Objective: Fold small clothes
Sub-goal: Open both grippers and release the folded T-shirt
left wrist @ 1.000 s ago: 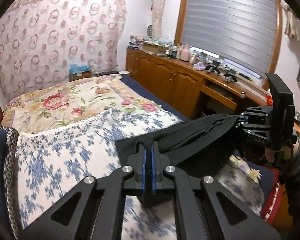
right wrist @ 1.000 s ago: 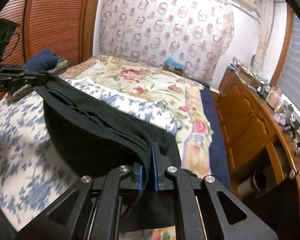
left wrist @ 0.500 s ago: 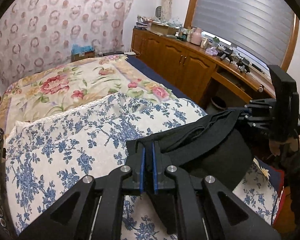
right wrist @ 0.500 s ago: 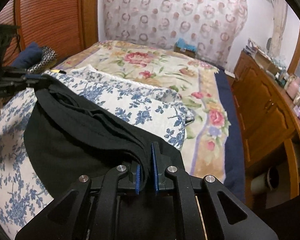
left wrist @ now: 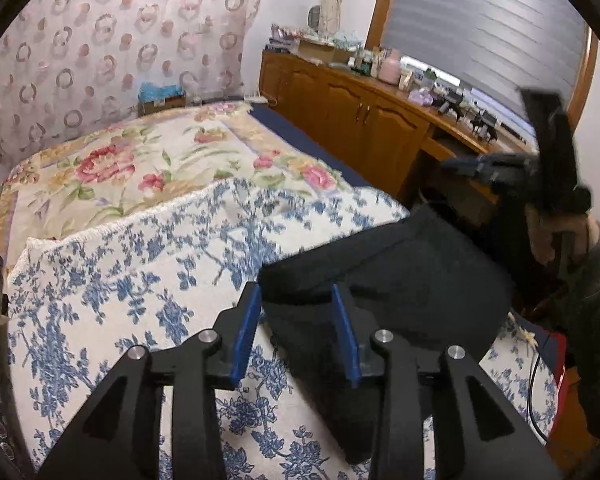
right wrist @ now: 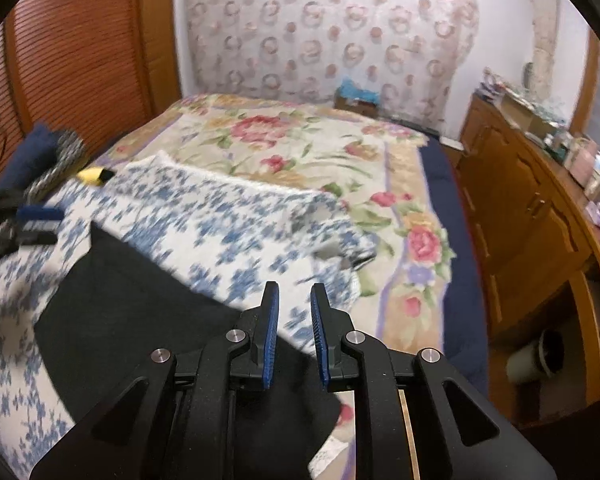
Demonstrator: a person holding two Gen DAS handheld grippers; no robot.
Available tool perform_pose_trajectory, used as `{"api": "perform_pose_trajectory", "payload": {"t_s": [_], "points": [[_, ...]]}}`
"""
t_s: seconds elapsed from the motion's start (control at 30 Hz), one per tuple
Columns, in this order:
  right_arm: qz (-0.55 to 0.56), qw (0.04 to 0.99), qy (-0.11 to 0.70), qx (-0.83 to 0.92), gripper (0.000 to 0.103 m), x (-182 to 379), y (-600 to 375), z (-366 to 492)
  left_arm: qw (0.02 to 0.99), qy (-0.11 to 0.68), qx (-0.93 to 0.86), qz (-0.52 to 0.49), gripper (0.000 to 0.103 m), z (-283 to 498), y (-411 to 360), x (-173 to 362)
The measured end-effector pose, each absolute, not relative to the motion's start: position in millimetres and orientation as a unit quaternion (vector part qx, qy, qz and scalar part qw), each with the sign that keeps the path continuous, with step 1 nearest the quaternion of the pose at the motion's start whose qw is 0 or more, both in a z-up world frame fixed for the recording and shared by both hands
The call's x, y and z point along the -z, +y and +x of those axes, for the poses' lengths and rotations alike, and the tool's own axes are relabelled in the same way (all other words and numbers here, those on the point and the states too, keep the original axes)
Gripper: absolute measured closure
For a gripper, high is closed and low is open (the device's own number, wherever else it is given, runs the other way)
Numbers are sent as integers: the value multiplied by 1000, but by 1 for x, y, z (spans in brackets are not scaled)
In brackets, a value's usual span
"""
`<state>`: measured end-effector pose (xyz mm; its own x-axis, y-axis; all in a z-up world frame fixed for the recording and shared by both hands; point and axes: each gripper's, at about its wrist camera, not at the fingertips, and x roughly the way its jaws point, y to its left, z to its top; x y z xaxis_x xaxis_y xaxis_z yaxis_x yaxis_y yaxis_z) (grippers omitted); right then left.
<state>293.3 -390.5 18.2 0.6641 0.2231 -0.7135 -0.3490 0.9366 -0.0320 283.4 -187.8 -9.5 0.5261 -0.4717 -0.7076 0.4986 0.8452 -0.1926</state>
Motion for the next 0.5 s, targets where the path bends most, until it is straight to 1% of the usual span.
{"api": "perform_pose_trajectory", "payload": {"t_s": [0.03, 0.1, 0.13, 0.17, 0.33, 0.5], "points": [[-77, 911, 374, -155, 89, -21, -393, 292, 870, 407, 276, 20, 66, 285, -190, 14], [-73, 916, 366, -146, 77, -25, -394, 285, 867, 414, 278, 24, 64, 287, -193, 20], [-70, 918, 363, -140, 62, -24, -394, 280, 865, 417, 278, 27, 63, 288, -194, 23], [-66, 919, 363, -139, 50, -24, -394, 276, 863, 420, 278, 29, 62, 290, -196, 26], [-35, 916, 376, -135, 41, -6, -398, 253, 856, 433, 280, 29, 60, 295, -200, 37], [-31, 913, 383, -141, 41, 5, -396, 230, 855, 437, 279, 30, 58, 298, -201, 40]]}}
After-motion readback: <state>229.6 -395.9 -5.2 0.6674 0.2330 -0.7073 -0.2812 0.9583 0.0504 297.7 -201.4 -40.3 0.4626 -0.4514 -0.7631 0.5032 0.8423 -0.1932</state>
